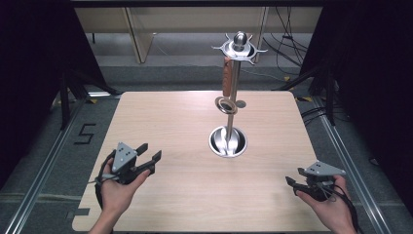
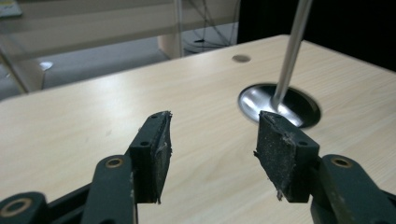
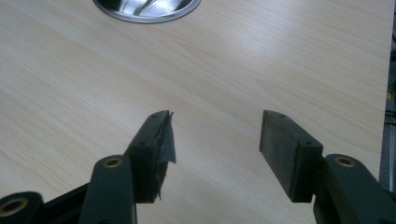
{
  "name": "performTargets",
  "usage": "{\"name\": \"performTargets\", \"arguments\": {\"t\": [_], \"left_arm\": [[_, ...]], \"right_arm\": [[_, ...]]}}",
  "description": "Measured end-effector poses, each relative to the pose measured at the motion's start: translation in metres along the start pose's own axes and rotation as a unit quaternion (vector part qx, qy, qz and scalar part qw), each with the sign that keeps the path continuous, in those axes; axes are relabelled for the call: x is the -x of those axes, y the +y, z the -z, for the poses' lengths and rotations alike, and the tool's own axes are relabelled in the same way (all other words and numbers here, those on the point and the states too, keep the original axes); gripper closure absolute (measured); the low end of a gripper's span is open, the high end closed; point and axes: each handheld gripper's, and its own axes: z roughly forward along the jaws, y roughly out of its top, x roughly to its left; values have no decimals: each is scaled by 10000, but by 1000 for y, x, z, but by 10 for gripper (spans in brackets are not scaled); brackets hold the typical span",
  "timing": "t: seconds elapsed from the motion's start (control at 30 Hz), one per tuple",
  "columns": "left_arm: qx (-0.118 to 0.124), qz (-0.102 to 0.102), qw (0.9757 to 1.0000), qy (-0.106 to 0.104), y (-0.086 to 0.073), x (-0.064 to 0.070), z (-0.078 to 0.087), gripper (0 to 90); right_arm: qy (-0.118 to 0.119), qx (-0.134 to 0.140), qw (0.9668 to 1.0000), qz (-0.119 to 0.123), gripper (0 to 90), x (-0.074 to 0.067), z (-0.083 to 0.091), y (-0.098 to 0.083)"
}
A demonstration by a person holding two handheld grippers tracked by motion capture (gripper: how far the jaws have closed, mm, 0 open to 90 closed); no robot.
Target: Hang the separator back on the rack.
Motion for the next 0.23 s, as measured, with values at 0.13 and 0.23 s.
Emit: {"name": "performTargets", "arguments": {"t": [0.13,0.23], "left_arm": [[-354,7,9993,-110,-17,0,-8,439],[-366,-31,9993,-94,-15,2,-13,437]], "right_arm": [[19,12,10000,-10,438,0,1,1],[52,13,10000,47,438,2,0,0]]}}
